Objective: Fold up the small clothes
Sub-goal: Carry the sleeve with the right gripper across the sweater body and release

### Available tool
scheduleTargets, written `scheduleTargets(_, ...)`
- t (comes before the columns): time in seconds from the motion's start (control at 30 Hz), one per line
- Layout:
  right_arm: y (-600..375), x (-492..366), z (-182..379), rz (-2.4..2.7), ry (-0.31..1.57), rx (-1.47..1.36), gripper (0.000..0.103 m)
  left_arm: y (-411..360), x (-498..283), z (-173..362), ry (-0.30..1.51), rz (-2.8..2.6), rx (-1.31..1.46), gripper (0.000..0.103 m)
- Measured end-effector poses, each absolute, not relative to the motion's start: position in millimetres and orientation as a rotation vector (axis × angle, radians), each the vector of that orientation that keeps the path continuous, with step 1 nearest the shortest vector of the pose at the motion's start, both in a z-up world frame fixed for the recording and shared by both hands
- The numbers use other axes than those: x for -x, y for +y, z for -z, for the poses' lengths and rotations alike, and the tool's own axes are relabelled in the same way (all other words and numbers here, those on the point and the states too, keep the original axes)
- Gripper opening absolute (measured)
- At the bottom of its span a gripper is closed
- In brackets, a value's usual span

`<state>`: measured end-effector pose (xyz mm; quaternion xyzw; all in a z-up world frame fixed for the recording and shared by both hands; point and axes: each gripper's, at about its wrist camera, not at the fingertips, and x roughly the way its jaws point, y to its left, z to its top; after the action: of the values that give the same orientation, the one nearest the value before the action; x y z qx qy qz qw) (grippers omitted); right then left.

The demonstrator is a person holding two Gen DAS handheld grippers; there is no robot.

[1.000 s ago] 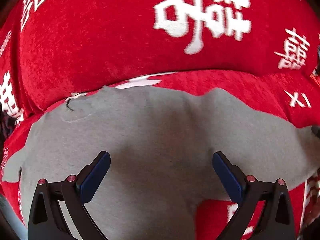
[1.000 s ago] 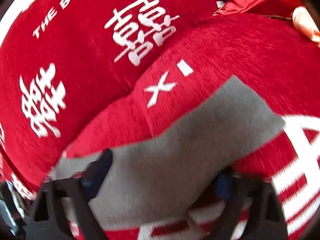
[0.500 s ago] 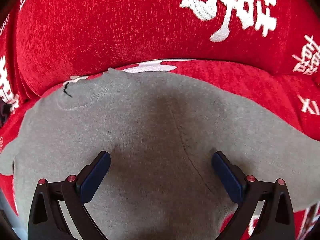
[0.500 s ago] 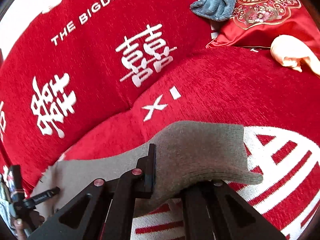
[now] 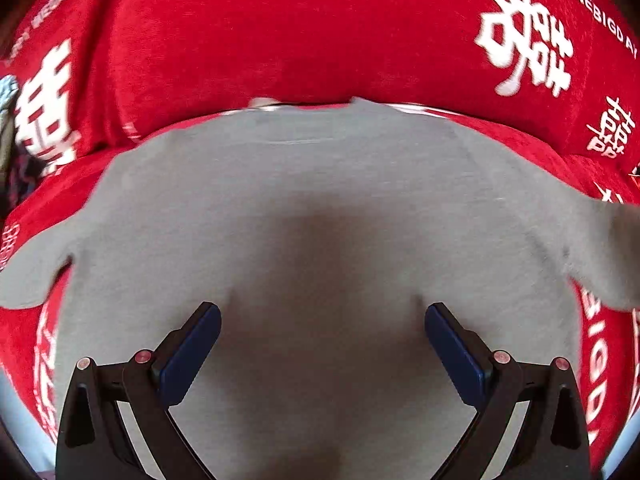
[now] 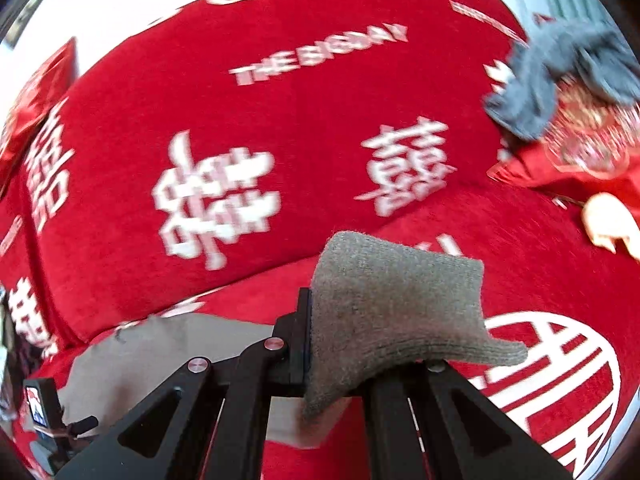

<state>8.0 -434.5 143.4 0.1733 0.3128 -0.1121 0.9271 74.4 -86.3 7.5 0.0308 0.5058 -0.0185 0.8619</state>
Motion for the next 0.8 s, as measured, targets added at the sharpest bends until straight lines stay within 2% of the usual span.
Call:
scheduleTargets(0.3,-284,-49,-169,0.120,0.658,-0.154,0.004,22,-43,6,1.050,-0.033,0.063,0.102)
scheduleTargets(0.8,-93,-82,-126,-0.018,0.759,-0.022,0.004,76,12,11,0.838,0.087,0.080,0.102)
